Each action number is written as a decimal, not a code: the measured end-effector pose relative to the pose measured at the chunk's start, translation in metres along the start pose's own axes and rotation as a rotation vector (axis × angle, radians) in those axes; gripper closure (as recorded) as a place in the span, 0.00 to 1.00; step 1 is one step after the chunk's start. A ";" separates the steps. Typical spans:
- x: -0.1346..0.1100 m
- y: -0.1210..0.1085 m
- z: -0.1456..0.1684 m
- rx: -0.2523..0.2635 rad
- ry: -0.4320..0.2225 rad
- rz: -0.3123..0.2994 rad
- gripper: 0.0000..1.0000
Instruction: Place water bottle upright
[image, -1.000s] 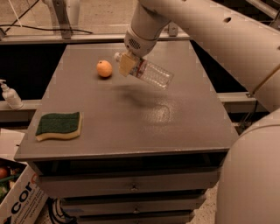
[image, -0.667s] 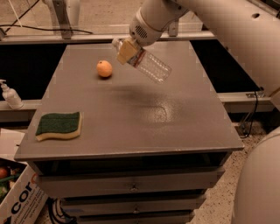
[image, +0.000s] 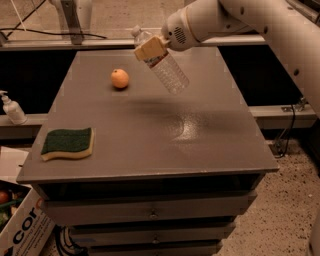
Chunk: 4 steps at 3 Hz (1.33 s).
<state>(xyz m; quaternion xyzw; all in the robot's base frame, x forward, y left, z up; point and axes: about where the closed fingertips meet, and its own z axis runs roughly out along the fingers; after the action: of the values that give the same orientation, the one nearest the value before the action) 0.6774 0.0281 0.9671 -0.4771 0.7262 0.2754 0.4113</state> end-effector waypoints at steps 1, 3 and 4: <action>0.005 -0.008 -0.017 -0.031 -0.179 0.018 1.00; 0.013 -0.019 -0.059 -0.071 -0.452 0.030 1.00; 0.013 -0.019 -0.058 -0.071 -0.451 0.031 1.00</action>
Offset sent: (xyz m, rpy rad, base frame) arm -0.0028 -0.0844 0.0180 0.5000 -0.1272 0.0145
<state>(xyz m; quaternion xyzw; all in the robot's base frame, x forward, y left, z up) 0.6730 -0.0319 0.9856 -0.4065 0.6130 0.4066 0.5419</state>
